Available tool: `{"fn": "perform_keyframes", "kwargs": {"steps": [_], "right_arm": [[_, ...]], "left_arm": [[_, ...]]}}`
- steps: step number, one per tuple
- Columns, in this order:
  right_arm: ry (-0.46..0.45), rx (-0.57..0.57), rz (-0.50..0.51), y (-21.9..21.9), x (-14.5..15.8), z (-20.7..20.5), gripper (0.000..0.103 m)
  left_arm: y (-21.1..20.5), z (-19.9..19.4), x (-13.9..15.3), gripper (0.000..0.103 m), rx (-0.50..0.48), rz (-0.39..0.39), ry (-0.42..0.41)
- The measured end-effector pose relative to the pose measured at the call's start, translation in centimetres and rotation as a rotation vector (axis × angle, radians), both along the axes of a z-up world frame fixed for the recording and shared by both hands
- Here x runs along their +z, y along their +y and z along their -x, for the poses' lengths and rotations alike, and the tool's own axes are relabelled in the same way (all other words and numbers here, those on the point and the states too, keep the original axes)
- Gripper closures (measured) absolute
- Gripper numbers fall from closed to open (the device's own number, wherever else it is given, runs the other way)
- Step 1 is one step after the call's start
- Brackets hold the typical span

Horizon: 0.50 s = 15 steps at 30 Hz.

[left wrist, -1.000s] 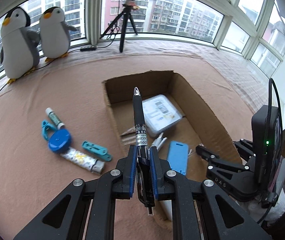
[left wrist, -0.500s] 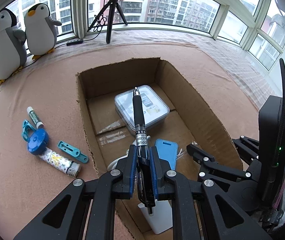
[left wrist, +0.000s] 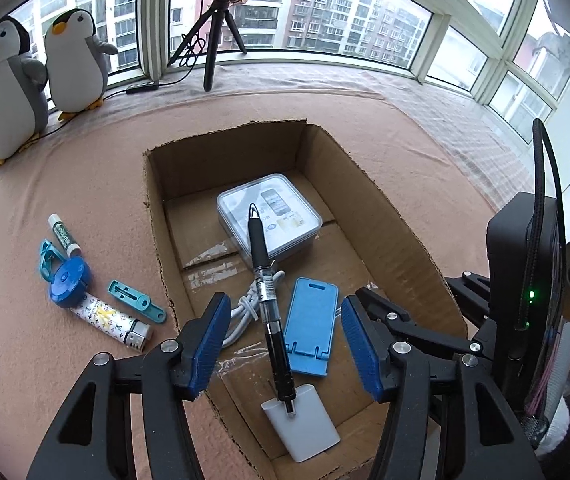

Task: Organize rigid objects
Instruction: 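Carry the black pen into the box and open the left tool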

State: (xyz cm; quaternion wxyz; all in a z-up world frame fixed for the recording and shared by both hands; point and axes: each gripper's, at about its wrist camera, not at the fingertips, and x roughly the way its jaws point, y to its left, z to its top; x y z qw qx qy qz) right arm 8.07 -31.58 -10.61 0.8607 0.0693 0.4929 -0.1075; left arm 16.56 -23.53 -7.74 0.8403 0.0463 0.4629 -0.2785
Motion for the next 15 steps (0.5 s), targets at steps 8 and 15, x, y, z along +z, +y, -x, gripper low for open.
{"fn": "perform_keyframes", "kwargs": {"steps": [8,15], "right_arm": [[0.000,0.001,0.001,0.0,0.0,0.0,0.069],[0.001,0.001,0.003,0.0,0.1,0.0,0.069]], "left_arm": [[2.9,0.0,1.2,0.042,0.031,0.017,-0.017],[8.2,-0.7,2.7,0.042,0.111,0.030,-0.034]]}}
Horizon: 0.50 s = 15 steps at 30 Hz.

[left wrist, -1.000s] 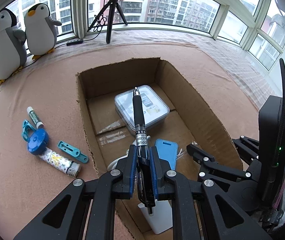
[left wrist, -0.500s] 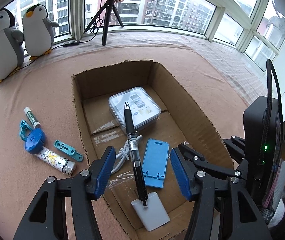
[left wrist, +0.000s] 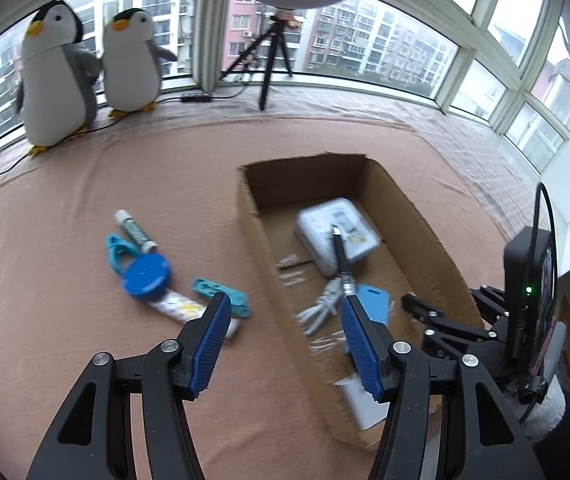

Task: Organize rigid objects
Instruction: 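Move the left tool to the teal clothespin and close on it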

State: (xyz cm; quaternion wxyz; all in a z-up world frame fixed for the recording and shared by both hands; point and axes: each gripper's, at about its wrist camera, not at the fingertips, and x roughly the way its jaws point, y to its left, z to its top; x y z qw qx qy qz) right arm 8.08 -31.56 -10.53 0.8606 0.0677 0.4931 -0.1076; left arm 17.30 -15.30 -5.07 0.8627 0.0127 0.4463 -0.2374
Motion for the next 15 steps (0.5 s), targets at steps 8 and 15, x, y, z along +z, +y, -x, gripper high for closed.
{"fn": "perform_keyframes", "kwargs": {"steps": [8,15], "right_arm": [[0.003,0.001,0.006,0.1,0.0,0.0,0.069],[0.003,0.001,0.006,0.2,-0.1,0.0,0.069]], "left_arm": [[5.6,-2.8,-0.5,0.042,0.121,0.000,0.031],[8.7,-5.3,-1.9,0.042,0.189,0.024,0.081]]}}
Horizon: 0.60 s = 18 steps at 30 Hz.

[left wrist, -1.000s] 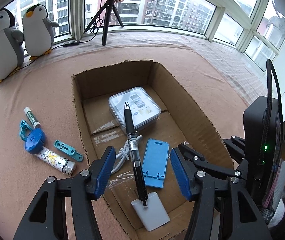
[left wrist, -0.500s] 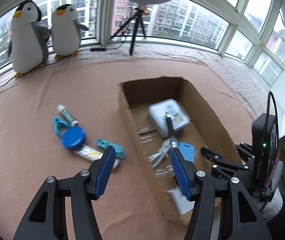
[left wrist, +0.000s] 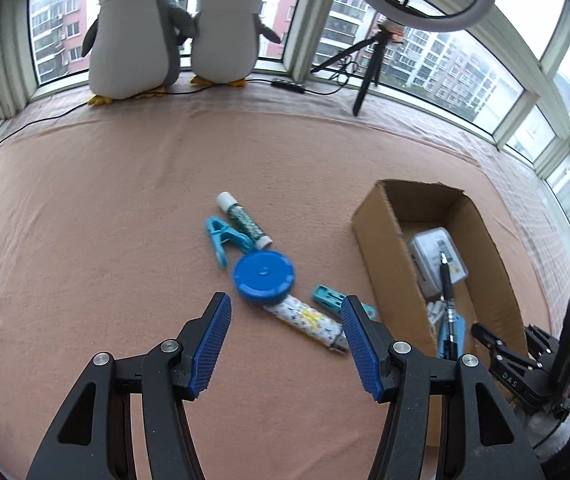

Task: Organize rigid objects
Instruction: 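Move the left tool to the teal clothespin and close on it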

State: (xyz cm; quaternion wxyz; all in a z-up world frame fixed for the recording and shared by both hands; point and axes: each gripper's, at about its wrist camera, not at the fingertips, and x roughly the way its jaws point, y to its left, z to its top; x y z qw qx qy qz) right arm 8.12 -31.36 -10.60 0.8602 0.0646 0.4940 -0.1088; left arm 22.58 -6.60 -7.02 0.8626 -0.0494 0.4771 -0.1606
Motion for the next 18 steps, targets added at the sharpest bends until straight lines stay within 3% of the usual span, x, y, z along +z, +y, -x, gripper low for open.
{"fn": "perform_keyframes", "kwargs": {"steps": [12,18], "right_arm": [[0.000,0.000,0.005,0.1,-0.1,0.0,0.068],[0.000,0.000,0.005,0.1,-0.1,0.0,0.068]], "left_arm": [[2.9,-3.7,-2.8,0.042,0.077,0.064,0.082],[3.5,-6.1,-4.2,0.051,0.111,0.062,0.113]]}}
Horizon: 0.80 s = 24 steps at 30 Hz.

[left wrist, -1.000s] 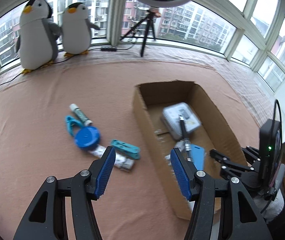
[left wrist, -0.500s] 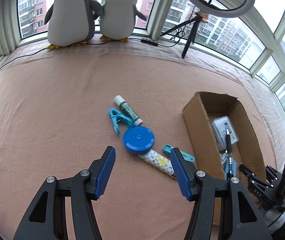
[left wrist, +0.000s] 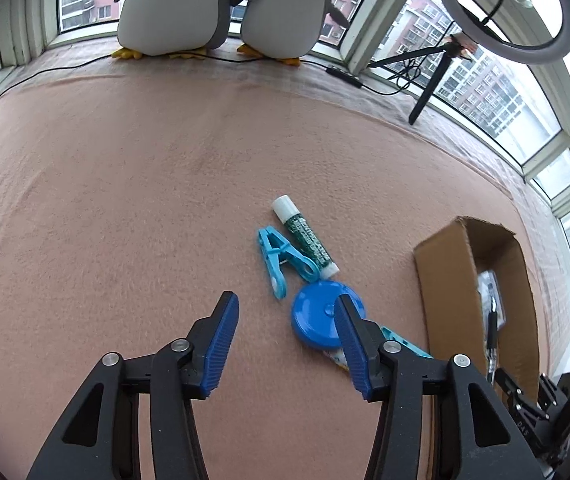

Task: Organize rigid objects
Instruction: 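Move the left tool to the teal clothespin and close on it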

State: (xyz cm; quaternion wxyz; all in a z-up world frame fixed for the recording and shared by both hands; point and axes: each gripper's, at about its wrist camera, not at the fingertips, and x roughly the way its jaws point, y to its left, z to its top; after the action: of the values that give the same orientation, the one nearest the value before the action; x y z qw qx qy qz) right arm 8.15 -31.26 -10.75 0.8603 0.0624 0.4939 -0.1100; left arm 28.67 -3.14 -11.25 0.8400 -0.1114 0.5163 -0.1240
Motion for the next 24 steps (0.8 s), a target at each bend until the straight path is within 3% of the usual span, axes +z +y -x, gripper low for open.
{"fn": "perform_keyframes", "kwargs": {"steps": [18,21,24], "right_arm": [[0.000,0.000,0.001,0.0,0.0,0.0,0.068],[0.000,0.000,0.001,0.0,0.0,-0.1,0.068],[0.000,0.000,0.001,0.0,0.0,-0.1,0.068]], "left_arm": [[-1.7,-2.9,-2.2,0.080,-0.017,-0.091,0.025],[-1.8,-3.1,-2.5,0.093,-0.018,-0.102,0.030],[-1.7,-3.2,-2.6,0.097,-0.006,-0.110,0.028]]}}
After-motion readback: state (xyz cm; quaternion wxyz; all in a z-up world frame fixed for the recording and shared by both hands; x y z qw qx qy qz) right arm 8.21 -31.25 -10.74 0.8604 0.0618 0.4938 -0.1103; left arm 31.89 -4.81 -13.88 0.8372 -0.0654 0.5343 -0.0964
